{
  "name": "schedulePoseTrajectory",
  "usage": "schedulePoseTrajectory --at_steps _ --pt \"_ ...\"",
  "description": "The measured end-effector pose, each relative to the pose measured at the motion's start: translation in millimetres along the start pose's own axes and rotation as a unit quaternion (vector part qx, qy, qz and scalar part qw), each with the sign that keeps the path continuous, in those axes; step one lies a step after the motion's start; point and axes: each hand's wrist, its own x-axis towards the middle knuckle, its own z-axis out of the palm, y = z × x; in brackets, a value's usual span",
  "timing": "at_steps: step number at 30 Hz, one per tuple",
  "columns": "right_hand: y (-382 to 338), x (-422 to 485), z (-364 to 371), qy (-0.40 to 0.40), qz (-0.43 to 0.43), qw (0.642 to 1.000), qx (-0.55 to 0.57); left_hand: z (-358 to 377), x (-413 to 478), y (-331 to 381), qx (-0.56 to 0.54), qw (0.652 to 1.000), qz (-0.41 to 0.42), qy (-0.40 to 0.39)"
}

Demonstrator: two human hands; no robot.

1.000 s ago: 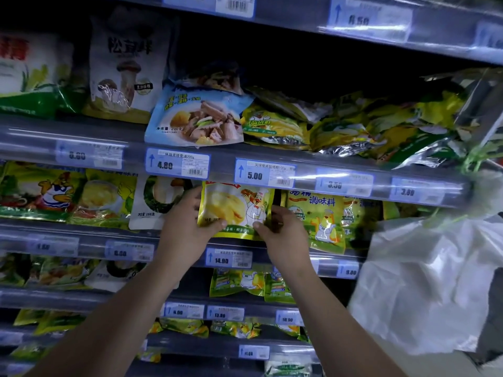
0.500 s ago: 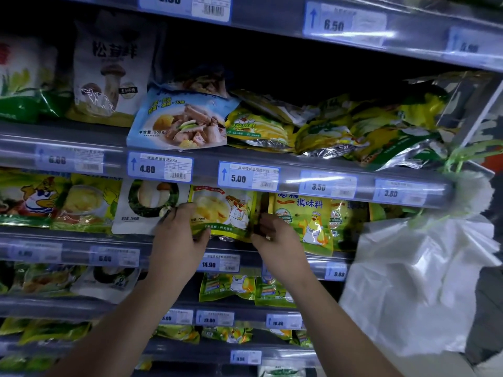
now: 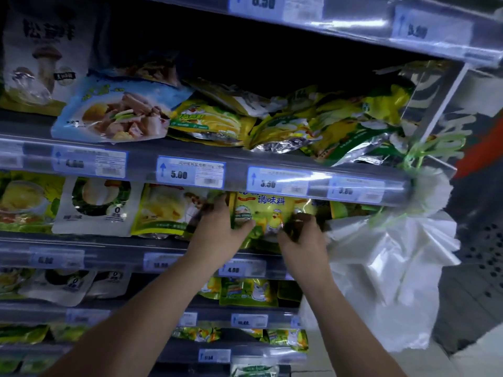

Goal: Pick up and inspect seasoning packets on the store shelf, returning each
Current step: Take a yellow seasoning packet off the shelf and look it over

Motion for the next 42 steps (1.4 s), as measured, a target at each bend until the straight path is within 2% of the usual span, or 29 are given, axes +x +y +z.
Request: schedulePoseTrajectory --at_steps 4,9,14,18,23,26,30,32,34,36,38,40,42 --pt "2 15 -12 -0.030 -0.008 0.998 0.061 3 11 2 -0.117 0.991 -0.066 0.015" --pt "3 15 -24 -0.122 -0.040 0.977 0.168 -5 5 8 -0.235 0.969 -0.067 0.021" --pt "7 6 -34 -0.184 -0.052 0.944 0.268 -16 -15 14 -0.279 0.960 -0.023 0.009" --pt "2 -9 -33 -0.234 -0.020 0.893 0.383 -26 -31 11 -0.291 0.956 -0.017 -0.002" --pt "4 -44 -14 -0.240 -0.001 0.887 0.394 -37 -63 -14 -0.296 0.950 -0.033 -0.099" --pt "5 -65 -7 -0.274 0.007 0.876 0.398 -44 -80 -30 -0.341 0.931 -0.061 -0.115" --pt "5 -86 -6 -0.330 0.005 0.826 0.457 -51 -101 -53 -0.435 0.877 -0.136 -0.155" --pt "3 -97 -4 -0.341 0.011 0.814 0.470 -58 -110 -62 -0.448 0.865 -0.157 -0.164" --pt "1 -109 2 -0.324 0.024 0.820 0.471 -63 -117 -70 -0.453 0.861 -0.159 -0.168" --pt "-1 -118 7 -0.280 0.035 0.839 0.466 -69 -121 -73 -0.467 0.850 -0.173 -0.173" --pt "-1 -123 9 -0.269 0.024 0.856 0.440 -76 -123 -73 -0.481 0.843 -0.175 -0.165" --pt "-1 -129 10 -0.295 0.006 0.858 0.420 -83 -121 -75 -0.475 0.863 -0.139 -0.102" --pt "-2 -135 13 -0.304 0.026 0.846 0.437 -90 -121 -81 -0.431 0.897 -0.084 -0.050"
